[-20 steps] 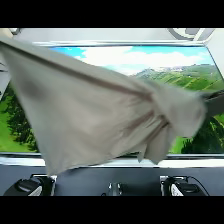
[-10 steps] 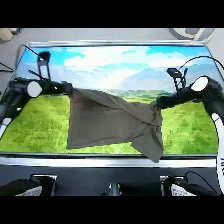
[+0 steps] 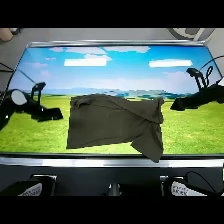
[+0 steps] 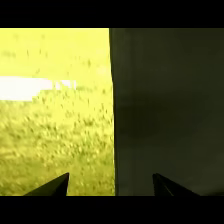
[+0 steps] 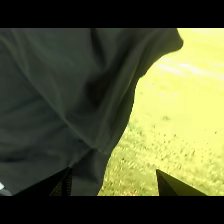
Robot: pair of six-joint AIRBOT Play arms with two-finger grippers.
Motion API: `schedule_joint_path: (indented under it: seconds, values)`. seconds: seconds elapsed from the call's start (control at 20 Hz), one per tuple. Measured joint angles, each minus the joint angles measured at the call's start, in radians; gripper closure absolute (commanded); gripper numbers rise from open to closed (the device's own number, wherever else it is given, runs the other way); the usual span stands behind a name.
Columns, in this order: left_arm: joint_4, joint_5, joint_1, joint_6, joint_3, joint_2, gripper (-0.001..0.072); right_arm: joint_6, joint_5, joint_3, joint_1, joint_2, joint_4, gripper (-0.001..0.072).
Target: Fold the shirts.
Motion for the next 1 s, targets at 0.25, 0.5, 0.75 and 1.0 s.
schedule_joint_path:
  seconds: [0.25,0.5,0.75,1.0]
  values:
    - [-0.141,0.046,0.046,0.072,-0.317,0.076,0.0114,-0.053,0.012,-0.151,0.048,0.008,-0.03,0.015]
    - [-0.24,0.105,0.037,0.114,-0.43,0.082,0.0117,-0.07,-0.025,-0.248,0.106,0.009,-0.048,0.0133]
    - [-0.32,0.18,-0.008,0.125,-0.457,0.05,0.0626,-0.101,-0.069,-0.332,0.163,0.006,-0.053,0.007]
    - [-0.352,0.222,-0.022,0.138,-0.455,0.042,0.0678,-0.075,-0.155,-0.368,0.201,-0.04,-0.059,0.0354]
